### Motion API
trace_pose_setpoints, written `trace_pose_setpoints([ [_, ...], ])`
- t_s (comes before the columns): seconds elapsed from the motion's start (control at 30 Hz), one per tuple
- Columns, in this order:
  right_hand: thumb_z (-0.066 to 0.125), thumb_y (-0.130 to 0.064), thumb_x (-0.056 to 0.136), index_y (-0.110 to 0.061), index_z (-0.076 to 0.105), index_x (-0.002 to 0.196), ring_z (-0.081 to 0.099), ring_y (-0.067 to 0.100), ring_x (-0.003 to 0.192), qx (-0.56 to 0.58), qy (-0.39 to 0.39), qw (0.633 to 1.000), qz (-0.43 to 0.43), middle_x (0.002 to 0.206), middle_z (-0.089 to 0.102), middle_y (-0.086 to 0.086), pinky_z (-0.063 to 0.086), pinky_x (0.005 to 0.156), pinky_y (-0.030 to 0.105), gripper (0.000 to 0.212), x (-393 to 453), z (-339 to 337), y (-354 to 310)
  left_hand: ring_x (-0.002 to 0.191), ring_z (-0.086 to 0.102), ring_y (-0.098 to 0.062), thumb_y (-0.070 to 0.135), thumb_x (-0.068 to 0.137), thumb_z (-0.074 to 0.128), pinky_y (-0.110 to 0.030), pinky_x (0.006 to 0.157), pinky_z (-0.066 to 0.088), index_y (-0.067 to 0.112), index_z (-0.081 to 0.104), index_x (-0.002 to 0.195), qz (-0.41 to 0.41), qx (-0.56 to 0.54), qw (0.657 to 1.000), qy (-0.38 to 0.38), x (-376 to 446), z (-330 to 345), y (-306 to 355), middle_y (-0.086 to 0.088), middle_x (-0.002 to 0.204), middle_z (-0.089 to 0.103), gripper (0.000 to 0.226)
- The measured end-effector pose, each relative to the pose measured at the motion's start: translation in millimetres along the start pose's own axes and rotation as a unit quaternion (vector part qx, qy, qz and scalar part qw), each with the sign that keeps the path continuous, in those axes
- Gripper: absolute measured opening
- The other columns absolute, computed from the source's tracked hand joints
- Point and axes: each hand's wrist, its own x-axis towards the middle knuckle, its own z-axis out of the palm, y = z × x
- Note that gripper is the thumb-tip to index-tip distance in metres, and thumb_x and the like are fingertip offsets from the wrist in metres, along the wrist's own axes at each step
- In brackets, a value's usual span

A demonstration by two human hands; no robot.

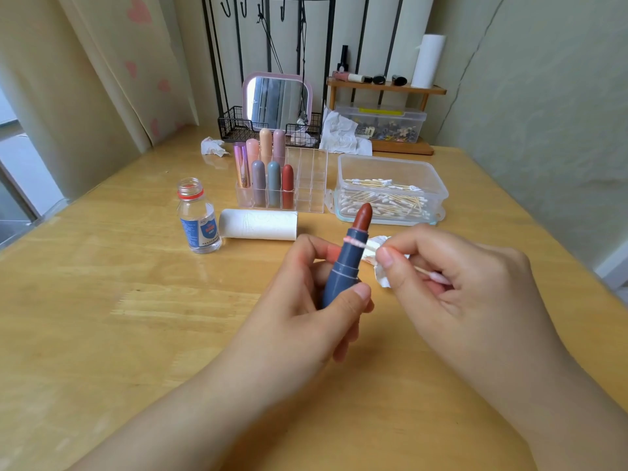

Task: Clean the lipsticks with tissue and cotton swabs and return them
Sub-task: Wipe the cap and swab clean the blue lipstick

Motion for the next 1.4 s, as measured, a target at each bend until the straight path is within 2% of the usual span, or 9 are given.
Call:
trace_pose_setpoints([
  [0.1,0.056,-0.022,0.087,-0.013,0.063,0.07,0.035,0.003,0.053,-0.006,0.011,1.0,0.013,0.049,0.043,-0.009,0.029,0.052,0.009,0.02,-0.9,-0.9,1.0,0.05,0.05,-0.015,0.014,0.076,0.059,-0.027,0.044,0.046,0.009,0.041,0.102,-0.003,-0.022,1.0,0.002,-0.2,1.0,-0.3,0.001,0.065,0.052,0.032],
  [0.27,0.057,-0.021,0.086,-0.015,0.061,0.069,0.033,-0.006,0.052,0.006,-0.013,1.0,0.001,0.053,0.026,-0.023,0.025,0.054,0.003,0.019,-1.4,1.2,-0.2,0.051,0.045,-0.011,0.021,0.08,0.052,-0.025,0.058,0.043,0.012,0.047,0.102,-0.004,-0.048,0.999,0.008,1.7,-0.3,-1.8,0.005,0.064,0.048,0.024],
  [0.47,0.055,-0.022,0.086,-0.016,0.061,0.068,0.035,-0.008,0.052,0.003,-0.007,1.0,0.01,0.053,0.031,-0.023,0.026,0.054,0.002,0.02,-1.5,2.0,3.6,0.062,0.049,-0.013,0.023,0.086,0.043,-0.023,0.063,0.045,0.013,0.058,0.104,-0.003,-0.084,0.996,0.0,4.1,-2.7,-3.0,0.001,0.076,0.058,0.026],
  [0.73,0.054,-0.025,0.089,-0.016,0.062,0.073,0.033,0.0,0.052,-0.016,0.039,0.999,0.028,0.051,0.033,-0.014,0.028,0.051,0.008,0.021,-0.5,-0.7,6.0,0.062,0.06,-0.017,0.015,0.079,0.056,-0.025,0.059,0.052,0.01,0.055,0.102,0.007,-0.047,0.999,-0.007,0.8,0.7,-0.3,-0.002,0.083,0.063,0.024],
  [0.93,0.056,-0.021,0.086,-0.013,0.063,0.068,0.033,-0.001,0.054,0.004,-0.005,1.0,-0.008,0.054,0.033,-0.018,0.028,0.056,0.005,0.02,-1.4,0.2,1.9,0.059,0.062,-0.019,0.011,0.077,0.061,-0.027,0.061,0.054,0.005,0.051,0.099,0.014,-0.035,0.999,0.006,1.7,-0.1,0.1,-0.027,0.094,0.046,0.025],
  [1.1,0.056,-0.022,0.087,-0.013,0.063,0.071,0.033,-0.004,0.054,-0.012,0.022,1.0,0.0,0.053,0.034,-0.015,0.028,0.055,0.004,0.02,-0.9,-1.0,4.4,0.058,0.062,-0.018,0.013,0.077,0.062,-0.027,0.061,0.054,0.009,0.053,0.098,0.022,-0.012,1.0,0.004,1.9,-0.8,-0.3,-0.004,0.081,0.052,0.023],
  [1.17,0.055,-0.023,0.089,-0.013,0.062,0.072,0.034,-0.005,0.054,-0.013,0.034,0.999,0.011,0.052,0.031,-0.017,0.028,0.054,0.005,0.021,-0.3,-1.5,5.3,0.057,0.061,-0.018,0.013,0.077,0.063,-0.028,0.06,0.054,0.01,0.054,0.097,0.023,-0.004,1.0,0.008,1.7,-1.1,-0.5,-0.001,0.08,0.051,0.023],
  [1.23,0.055,-0.022,0.089,-0.013,0.062,0.071,0.034,-0.006,0.054,-0.009,0.027,1.0,0.01,0.053,0.03,-0.018,0.027,0.055,0.004,0.021,-0.5,-0.7,4.6,0.057,0.061,-0.018,0.013,0.076,0.064,-0.027,0.059,0.053,0.01,0.053,0.096,0.027,0.002,1.0,0.012,1.8,-1.3,-1.0,-0.001,0.081,0.05,0.023],
  [1.4,0.056,-0.021,0.086,-0.013,0.063,0.069,0.032,0.0,0.056,-0.009,-0.011,1.0,-0.017,0.053,0.036,-0.013,0.028,0.058,0.004,0.021,-2.1,2.4,1.9,0.058,0.057,-0.015,0.014,0.071,0.067,-0.024,0.055,0.05,0.013,0.054,0.095,0.026,0.013,0.999,0.03,2.2,-1.2,0.1,-0.016,0.083,0.047,0.027],
])
